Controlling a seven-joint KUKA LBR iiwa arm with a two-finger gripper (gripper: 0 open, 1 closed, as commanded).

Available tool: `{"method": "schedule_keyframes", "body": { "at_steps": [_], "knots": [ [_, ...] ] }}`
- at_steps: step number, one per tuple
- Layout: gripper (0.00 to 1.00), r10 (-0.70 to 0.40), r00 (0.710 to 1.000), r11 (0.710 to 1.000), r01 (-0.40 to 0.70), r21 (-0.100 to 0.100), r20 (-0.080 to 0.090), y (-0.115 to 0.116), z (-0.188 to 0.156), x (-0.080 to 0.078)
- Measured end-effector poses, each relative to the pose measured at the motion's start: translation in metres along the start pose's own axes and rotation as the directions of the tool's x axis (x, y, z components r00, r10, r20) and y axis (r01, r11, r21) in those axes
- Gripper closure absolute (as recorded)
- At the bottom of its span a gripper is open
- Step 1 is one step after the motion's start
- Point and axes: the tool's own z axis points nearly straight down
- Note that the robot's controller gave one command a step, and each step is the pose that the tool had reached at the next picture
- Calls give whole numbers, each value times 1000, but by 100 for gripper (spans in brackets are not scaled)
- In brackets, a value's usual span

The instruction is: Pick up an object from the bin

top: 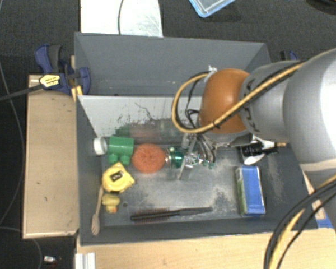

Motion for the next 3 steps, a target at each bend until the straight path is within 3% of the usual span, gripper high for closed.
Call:
{"method": "schedule_keyframes", "body": {
  "at_steps": [1, 2, 3],
  "knots": [
    [100, 171, 985, 985, -171, 0, 11, 8, -4, 0],
    [100, 171, 985, 985, -171, 0, 11, 8, -4, 0],
    [100, 169, 986, 986, -169, 5, 1, 7, -28, 3]
  ]
}}
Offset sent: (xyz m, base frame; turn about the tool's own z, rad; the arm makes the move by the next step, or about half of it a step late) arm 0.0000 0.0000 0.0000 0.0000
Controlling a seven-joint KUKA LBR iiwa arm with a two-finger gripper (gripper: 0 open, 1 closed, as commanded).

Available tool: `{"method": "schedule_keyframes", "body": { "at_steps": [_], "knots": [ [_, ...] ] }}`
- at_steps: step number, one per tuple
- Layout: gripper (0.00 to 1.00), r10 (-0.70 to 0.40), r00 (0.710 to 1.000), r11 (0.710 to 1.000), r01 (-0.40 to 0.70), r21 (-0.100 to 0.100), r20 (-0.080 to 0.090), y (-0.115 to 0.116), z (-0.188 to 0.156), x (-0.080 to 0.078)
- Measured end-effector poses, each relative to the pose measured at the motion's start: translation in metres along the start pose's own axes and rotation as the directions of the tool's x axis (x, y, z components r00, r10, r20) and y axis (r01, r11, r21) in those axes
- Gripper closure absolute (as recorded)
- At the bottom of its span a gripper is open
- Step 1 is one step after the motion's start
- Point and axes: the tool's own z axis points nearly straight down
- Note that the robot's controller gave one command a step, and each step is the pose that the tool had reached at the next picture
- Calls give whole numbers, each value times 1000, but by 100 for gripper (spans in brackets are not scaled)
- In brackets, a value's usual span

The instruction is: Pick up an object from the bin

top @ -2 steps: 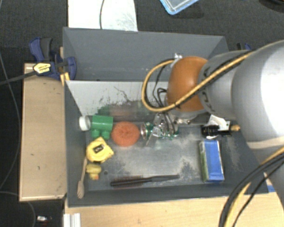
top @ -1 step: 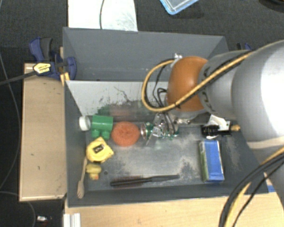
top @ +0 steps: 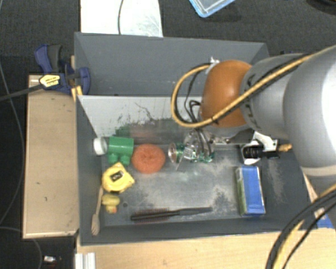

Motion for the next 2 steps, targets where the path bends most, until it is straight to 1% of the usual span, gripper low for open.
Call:
{"method": "schedule_keyframes", "body": {
  "at_steps": [1, 2],
  "knots": [
    [100, -3, 1000, 1000, 3, -4, 6, 1, -40, -2],
    [100, -5, 1000, 1000, 5, -5, 8, 1, -60, -3]
  ]
}}
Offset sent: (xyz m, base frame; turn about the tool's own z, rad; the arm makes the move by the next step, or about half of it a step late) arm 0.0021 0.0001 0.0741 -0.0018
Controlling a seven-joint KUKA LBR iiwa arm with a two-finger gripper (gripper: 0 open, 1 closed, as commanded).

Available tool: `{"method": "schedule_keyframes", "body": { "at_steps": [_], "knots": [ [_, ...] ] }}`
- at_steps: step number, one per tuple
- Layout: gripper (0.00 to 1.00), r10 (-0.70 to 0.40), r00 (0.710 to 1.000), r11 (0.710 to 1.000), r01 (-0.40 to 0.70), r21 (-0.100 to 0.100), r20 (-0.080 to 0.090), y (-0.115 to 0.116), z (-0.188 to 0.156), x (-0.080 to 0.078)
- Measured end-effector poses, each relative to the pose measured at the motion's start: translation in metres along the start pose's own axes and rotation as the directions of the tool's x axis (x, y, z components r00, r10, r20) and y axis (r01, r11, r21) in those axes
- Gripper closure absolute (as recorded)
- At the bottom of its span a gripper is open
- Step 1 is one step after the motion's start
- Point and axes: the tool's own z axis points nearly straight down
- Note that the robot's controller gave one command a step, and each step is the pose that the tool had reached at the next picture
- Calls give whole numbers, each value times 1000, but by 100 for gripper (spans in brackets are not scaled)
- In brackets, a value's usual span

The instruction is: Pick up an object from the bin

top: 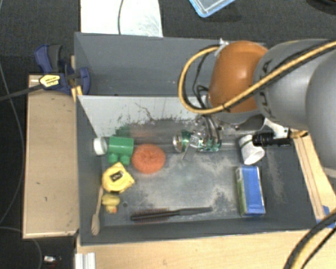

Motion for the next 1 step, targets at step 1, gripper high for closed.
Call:
{"method": "schedule_keyframes", "body": {
  "at_steps": [1],
  "knots": [
    [100, -1, 1000, 1000, 1, 3, -6, -1, -36, 0]
  ]
}}
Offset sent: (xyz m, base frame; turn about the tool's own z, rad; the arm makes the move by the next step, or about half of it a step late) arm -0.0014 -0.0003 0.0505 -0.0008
